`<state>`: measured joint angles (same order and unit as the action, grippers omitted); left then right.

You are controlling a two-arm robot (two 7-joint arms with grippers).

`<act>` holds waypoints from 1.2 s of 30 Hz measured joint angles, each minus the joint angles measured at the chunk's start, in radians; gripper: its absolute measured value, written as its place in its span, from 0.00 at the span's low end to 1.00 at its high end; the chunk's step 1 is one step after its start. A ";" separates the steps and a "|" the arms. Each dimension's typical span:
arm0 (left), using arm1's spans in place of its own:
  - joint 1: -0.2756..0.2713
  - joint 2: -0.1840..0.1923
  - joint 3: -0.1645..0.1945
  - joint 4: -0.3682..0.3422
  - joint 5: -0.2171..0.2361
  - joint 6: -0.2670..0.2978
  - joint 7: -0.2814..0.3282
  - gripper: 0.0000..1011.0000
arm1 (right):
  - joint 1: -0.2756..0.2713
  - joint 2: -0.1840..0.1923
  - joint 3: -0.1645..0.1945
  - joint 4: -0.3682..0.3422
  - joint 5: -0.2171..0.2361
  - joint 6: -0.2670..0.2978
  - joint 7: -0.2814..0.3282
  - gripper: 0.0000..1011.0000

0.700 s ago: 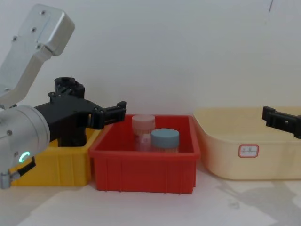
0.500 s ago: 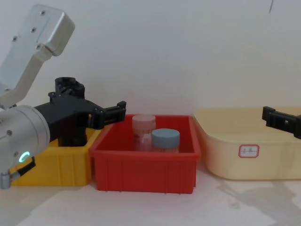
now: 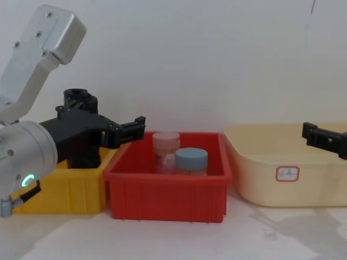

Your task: Pick up the garbage bag with the one hand and transfer it to the other hand.

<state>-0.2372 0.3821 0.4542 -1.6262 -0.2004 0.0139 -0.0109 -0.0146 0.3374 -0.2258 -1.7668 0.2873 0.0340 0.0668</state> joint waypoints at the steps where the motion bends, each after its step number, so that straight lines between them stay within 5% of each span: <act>1: 0.000 0.000 0.000 0.000 0.000 0.000 0.000 0.99 | 0.000 0.000 0.000 0.000 0.000 0.000 0.000 0.99; 36: 0.000 0.000 0.000 0.000 0.000 0.000 0.000 0.99 | 0.000 0.000 0.000 0.000 0.000 0.000 0.000 0.99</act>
<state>-0.2371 0.3821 0.4542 -1.6262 -0.2004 0.0139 -0.0109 -0.0146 0.3375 -0.2258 -1.7667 0.2874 0.0341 0.0667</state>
